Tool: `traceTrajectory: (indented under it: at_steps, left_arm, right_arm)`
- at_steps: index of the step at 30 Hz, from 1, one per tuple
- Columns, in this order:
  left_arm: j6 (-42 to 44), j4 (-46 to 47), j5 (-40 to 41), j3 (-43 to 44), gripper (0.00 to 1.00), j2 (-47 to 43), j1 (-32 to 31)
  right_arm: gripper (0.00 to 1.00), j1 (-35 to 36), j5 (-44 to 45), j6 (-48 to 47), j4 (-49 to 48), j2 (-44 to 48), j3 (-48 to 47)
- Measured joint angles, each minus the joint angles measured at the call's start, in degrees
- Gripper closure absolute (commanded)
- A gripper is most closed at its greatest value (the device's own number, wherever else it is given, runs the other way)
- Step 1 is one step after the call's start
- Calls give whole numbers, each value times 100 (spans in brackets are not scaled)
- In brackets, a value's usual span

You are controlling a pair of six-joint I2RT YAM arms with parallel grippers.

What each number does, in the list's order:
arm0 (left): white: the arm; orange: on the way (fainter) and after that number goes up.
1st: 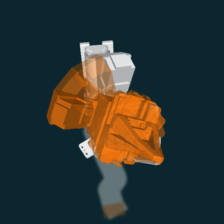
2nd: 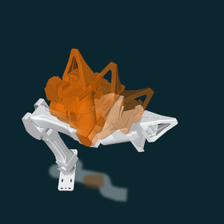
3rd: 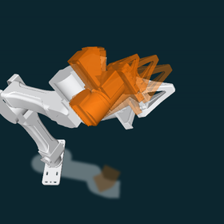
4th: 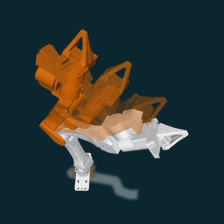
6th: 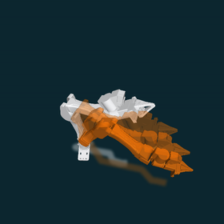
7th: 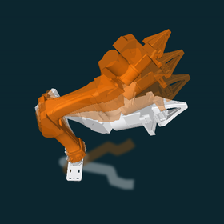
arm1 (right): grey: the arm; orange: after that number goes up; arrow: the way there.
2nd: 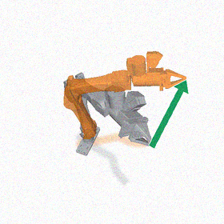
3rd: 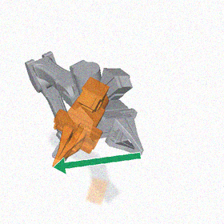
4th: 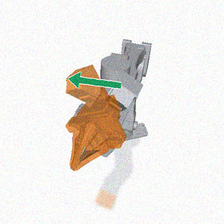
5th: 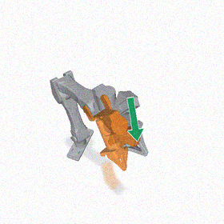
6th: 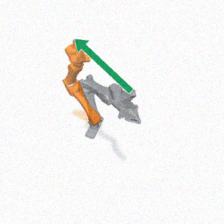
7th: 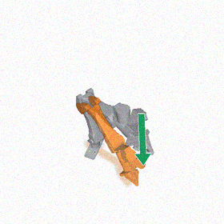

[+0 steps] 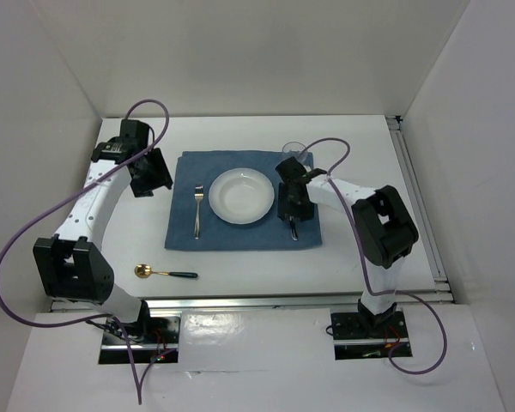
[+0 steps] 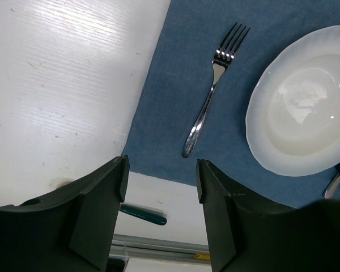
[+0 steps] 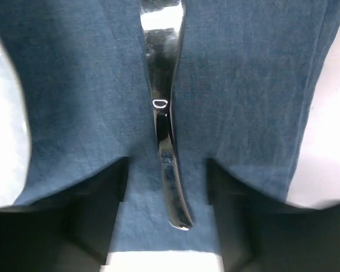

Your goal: Set the dinner table for one person

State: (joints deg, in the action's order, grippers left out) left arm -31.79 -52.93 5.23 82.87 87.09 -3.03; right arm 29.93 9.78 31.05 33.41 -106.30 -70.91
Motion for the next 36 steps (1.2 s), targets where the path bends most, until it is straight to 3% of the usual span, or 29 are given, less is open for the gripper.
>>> traceTrajectory:
  at_steps: [3,10,16,18,24,29,36]
  left_arm:
    - [0,-66,0,35,32,0,0]
    - [15,-291,-2,870,31,-236,0]
    - [15,-391,-2,1672,31,-575,0]
    - [9,-466,-2,1829,31,-643,0]
    - [-35,-761,-37,2481,31,-673,0]
    - [-136,-828,-55,2920,31,-702,0]
    - [-144,-911,-87,2691,31,-743,0]
  right_arm:
    - [18,0,55,70,20,-46,-15]
    - [18,275,595,-72,223,315,-492]
    - [23,1526,-90,-1453,-481,1287,-603]
    - [26,2249,-450,-1937,-793,1344,-634]
    - [28,3477,-1178,-2778,-1370,240,-990]
    - [28,3866,-1281,-3058,-1532,-839,-1425]
    - [26,4081,-1344,-3211,-1779,-1523,-1888]
